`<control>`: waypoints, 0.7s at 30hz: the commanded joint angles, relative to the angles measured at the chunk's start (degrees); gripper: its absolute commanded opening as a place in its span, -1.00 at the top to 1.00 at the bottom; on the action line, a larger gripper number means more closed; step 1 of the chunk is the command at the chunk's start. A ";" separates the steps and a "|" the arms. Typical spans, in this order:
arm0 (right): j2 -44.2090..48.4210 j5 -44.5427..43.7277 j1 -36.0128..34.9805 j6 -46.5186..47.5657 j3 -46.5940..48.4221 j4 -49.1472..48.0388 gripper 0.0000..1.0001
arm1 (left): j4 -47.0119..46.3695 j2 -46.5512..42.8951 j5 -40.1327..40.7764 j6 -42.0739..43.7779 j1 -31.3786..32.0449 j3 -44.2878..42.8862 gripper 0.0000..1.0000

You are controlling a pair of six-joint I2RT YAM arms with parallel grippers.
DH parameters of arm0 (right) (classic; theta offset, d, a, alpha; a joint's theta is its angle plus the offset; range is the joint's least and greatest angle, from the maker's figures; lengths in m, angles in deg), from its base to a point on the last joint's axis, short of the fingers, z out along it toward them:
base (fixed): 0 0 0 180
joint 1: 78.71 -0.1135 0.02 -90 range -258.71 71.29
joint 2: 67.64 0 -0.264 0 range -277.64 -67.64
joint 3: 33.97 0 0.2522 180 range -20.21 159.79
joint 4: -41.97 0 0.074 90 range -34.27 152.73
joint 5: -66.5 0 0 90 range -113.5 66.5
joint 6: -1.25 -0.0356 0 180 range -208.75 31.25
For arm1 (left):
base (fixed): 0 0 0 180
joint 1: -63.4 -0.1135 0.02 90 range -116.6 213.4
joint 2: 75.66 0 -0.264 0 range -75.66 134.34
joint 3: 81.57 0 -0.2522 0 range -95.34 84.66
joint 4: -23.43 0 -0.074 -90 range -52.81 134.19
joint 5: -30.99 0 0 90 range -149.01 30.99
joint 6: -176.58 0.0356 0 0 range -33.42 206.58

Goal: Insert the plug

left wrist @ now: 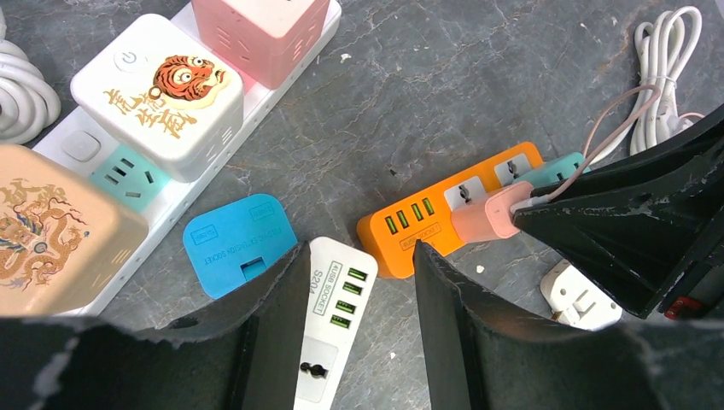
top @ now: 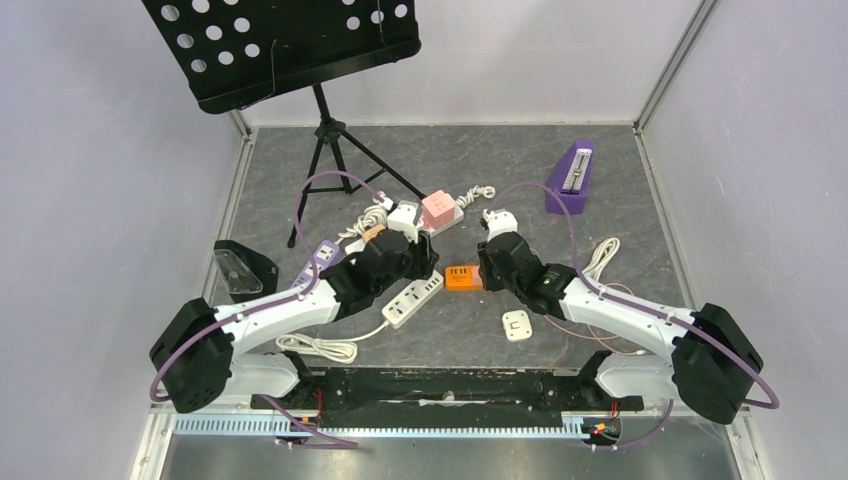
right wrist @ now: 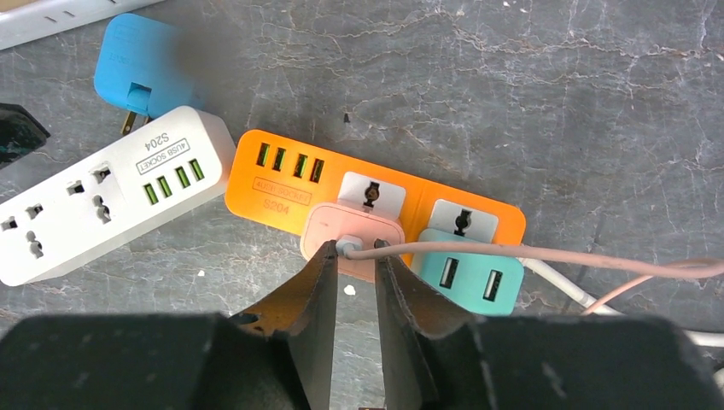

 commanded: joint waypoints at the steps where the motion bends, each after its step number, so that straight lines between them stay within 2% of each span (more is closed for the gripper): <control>1: 1.46 -2.37 -0.29 -1.42 1.42 5.21 0.47 | -1.20 -2.00 0.49 -2.26 -0.49 0.08 -0.09; 7: 3.16 -1.68 -0.28 -0.40 9.07 7.63 0.26 | -0.96 -2.80 -0.26 -2.48 -0.69 -0.14 -0.10; 10: 5.24 0.53 -0.28 -0.53 9.47 9.02 0.20 | -1.52 -1.45 -1.75 -3.47 -0.78 -0.18 -0.11; 14: 9.45 3.04 -0.27 -0.34 7.42 11.25 0.09 | -2.73 3.61 -3.97 -8.03 -0.87 -1.60 -0.13; 21: 17.48 -2.19 1.29 -2.78 3.33 18.37 0.08 | -4.09 15.22 -6.88 -11.98 -0.87 -6.83 -0.12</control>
